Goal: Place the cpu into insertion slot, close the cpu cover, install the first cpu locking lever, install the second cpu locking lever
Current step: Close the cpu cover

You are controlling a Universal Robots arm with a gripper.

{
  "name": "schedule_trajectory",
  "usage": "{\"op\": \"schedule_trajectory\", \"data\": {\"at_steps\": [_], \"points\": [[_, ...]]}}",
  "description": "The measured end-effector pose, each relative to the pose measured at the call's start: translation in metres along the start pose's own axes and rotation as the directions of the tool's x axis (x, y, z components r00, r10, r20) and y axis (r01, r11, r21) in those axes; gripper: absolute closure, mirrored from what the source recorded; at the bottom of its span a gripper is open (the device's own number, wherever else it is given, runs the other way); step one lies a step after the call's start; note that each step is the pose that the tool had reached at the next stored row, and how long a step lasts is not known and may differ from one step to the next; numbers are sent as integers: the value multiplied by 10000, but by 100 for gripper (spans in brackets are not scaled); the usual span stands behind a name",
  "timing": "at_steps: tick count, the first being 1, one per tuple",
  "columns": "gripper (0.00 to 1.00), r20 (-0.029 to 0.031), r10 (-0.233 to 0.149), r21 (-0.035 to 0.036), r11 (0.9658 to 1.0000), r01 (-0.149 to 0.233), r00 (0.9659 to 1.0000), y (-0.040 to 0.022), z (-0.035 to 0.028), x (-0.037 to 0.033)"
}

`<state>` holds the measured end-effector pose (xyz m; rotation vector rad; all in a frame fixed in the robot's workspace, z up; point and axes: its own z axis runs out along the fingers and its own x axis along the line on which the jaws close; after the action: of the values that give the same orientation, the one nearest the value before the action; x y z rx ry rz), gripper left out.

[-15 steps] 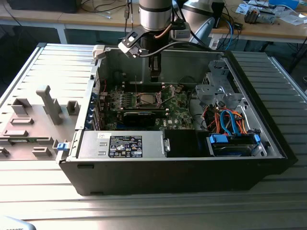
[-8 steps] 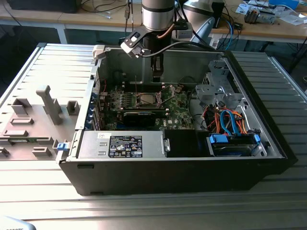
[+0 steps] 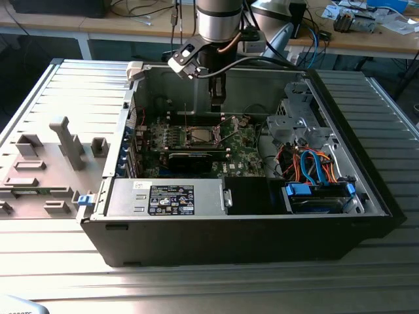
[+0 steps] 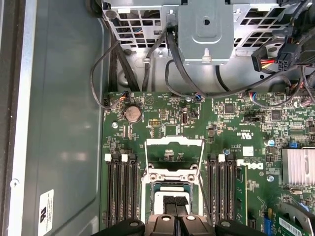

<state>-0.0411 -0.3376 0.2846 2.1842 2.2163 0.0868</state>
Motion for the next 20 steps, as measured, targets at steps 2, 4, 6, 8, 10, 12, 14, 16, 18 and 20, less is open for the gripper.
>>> {"op": "schedule_trajectory", "data": {"at_steps": [2,4,6,8,10,12,14,16,18,20], "points": [[89,1,0,2,10000,0,10000,11,0,0],[89,1,0,3,10000,0,10000,24,1,0],[89,0,-1,5,10000,1,10000,39,2,0],[89,1,0,8,10000,0,10000,56,3,-1],[89,0,0,10,10000,0,10000,71,4,-1],[89,0,0,11,10000,0,10000,84,5,-1],[89,0,0,11,10000,0,10000,95,5,-1],[89,1,0,12,10000,0,10000,109,6,-2],[89,0,0,12,10000,0,10000,120,7,-2],[89,0,0,12,10000,0,10000,130,8,-2]]}}
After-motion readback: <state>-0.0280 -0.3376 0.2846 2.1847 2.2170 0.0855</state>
